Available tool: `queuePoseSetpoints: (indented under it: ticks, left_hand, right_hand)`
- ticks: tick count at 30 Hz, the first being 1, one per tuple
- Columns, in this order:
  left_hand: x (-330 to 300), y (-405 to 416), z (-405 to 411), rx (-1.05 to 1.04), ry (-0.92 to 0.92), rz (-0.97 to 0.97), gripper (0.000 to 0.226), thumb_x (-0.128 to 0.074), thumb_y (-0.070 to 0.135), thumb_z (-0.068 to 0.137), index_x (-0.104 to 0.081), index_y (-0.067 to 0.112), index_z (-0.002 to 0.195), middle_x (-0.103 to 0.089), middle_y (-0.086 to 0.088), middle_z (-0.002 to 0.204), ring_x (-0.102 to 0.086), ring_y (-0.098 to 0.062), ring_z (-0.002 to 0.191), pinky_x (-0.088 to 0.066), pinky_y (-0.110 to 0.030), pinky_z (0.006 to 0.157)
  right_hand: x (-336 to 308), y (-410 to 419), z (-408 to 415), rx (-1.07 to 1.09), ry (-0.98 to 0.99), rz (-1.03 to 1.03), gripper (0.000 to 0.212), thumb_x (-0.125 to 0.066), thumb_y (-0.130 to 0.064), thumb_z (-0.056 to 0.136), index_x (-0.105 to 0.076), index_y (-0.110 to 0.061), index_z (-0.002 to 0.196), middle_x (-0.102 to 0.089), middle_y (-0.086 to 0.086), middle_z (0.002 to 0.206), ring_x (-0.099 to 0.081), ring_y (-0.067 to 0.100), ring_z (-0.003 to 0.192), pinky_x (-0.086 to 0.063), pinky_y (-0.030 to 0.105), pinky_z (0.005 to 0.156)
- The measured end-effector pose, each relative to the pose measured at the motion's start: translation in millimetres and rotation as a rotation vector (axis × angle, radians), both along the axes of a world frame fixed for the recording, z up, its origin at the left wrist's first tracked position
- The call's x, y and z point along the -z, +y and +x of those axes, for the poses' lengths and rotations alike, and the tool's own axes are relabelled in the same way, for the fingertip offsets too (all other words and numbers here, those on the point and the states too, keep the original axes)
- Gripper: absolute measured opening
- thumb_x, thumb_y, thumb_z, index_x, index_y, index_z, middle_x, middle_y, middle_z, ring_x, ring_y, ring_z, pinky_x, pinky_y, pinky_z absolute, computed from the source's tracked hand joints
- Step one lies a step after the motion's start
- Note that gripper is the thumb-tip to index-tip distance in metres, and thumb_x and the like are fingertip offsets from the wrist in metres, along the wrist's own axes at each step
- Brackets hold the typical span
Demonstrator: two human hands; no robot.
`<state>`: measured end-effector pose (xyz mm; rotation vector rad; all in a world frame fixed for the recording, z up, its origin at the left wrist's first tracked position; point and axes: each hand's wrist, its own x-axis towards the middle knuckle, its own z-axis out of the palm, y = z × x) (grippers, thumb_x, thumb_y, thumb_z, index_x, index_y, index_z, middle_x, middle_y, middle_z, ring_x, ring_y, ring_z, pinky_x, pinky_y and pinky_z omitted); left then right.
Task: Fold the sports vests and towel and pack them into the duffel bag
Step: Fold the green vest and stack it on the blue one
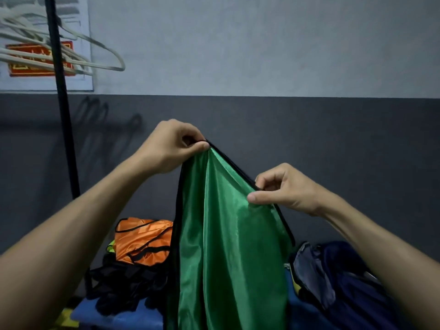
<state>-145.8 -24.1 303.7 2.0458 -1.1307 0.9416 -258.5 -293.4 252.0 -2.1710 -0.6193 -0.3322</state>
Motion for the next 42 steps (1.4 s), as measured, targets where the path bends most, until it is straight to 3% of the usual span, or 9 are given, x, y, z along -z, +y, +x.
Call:
queuePoseSetpoints:
  ticks: [5, 12, 16, 21, 26, 29, 32, 35, 42]
  left_hand:
    - [0, 3, 12, -0.108, -0.038, -0.201, 0.009, -0.075, 0.024, 0.091, -0.079, 0.016, 0.089, -0.071, 0.010, 0.076, -0.063, -0.001, 0.071, -0.049, -0.019, 0.070]
    - [18, 21, 30, -0.192, 0.040, -0.237, 0.012, -0.074, 0.026, 0.092, -0.080, 0.015, 0.091, -0.074, 0.005, 0.080, -0.067, -0.009, 0.077, -0.051, -0.027, 0.075]
    - [35, 33, 37, -0.217, 0.079, -0.248, 0.012, -0.074, 0.028, 0.092, -0.079, 0.017, 0.090, -0.074, 0.007, 0.080, -0.064, -0.003, 0.073, -0.050, -0.027, 0.071]
    - [53, 48, 50, -0.169, 0.184, -0.225, 0.008, -0.074, 0.030, 0.093, -0.078, 0.024, 0.089, -0.075, 0.011, 0.081, -0.064, -0.003, 0.075, -0.049, -0.021, 0.069]
    - [64, 52, 59, -0.060, 0.278, -0.227, 0.010, -0.074, 0.025, 0.092, -0.075, 0.033, 0.086, -0.074, 0.025, 0.084, -0.065, 0.008, 0.076, -0.052, -0.018, 0.076]
    - [65, 53, 59, -0.003, 0.287, -0.199, 0.016, -0.072, 0.019, 0.094, -0.073, 0.034, 0.089, -0.073, 0.030, 0.084, -0.064, 0.013, 0.078, -0.047, -0.006, 0.074]
    - [65, 52, 63, 0.011, 0.284, -0.234, 0.015, -0.070, 0.019, 0.095, -0.074, 0.033, 0.090, -0.073, 0.029, 0.084, -0.063, 0.012, 0.078, -0.047, -0.006, 0.075]
    - [63, 53, 66, 0.044, 0.304, -0.293, 0.014, -0.070, 0.018, 0.095, -0.075, 0.031, 0.093, -0.075, 0.024, 0.087, -0.064, 0.009, 0.081, -0.049, -0.008, 0.077]
    - [62, 64, 64, -0.010, 0.332, -0.142, 0.025, -0.077, 0.019, 0.088, -0.079, 0.043, 0.080, -0.076, 0.023, 0.084, -0.067, 0.010, 0.078, -0.051, -0.008, 0.075]
  right_hand:
    - [29, -7, 3, 0.029, 0.000, -0.045, 0.043, -0.085, -0.031, 0.082, -0.054, -0.024, 0.052, -0.038, 0.008, 0.062, -0.031, 0.020, 0.059, -0.023, 0.044, 0.058]
    - [53, -35, 11, 0.081, 0.000, -0.078, 0.040, -0.085, -0.034, 0.081, -0.056, -0.029, 0.053, -0.043, 0.000, 0.062, -0.036, 0.014, 0.058, -0.028, 0.035, 0.059]
    - [59, -60, 15, 0.148, 0.023, -0.115, 0.044, -0.086, -0.046, 0.077, -0.054, -0.026, 0.054, -0.043, 0.006, 0.063, -0.036, 0.017, 0.059, -0.027, 0.037, 0.060]
    - [58, -85, 14, 0.198, 0.033, -0.019, 0.031, -0.086, -0.036, 0.076, -0.072, -0.010, 0.068, -0.057, 0.003, 0.062, -0.046, 0.014, 0.061, -0.032, 0.034, 0.063]
    - [46, -99, 18, 0.316, 0.006, 0.072, 0.039, -0.090, -0.033, 0.069, -0.064, -0.004, 0.067, -0.062, 0.016, 0.066, -0.049, 0.018, 0.064, -0.036, 0.032, 0.066]
    - [39, -106, 22, 0.443, -0.059, -0.054, 0.046, -0.093, -0.037, 0.066, -0.054, -0.014, 0.059, -0.061, 0.015, 0.062, -0.048, 0.012, 0.059, -0.037, 0.029, 0.061]
    - [31, -105, 25, 0.527, -0.142, -0.219, 0.044, -0.094, -0.034, 0.067, -0.056, -0.012, 0.063, -0.055, -0.006, 0.056, -0.042, 0.002, 0.053, -0.033, 0.020, 0.053]
    - [30, -104, 26, 0.531, -0.166, -0.284, 0.036, -0.093, -0.025, 0.070, -0.060, -0.012, 0.067, -0.057, -0.007, 0.059, -0.045, 0.000, 0.054, -0.036, 0.019, 0.055]
    - [25, -112, 27, 0.584, -0.169, -0.034, 0.021, -0.089, -0.015, 0.074, -0.069, -0.010, 0.073, -0.071, 0.002, 0.070, -0.063, 0.002, 0.064, -0.050, 0.021, 0.063]
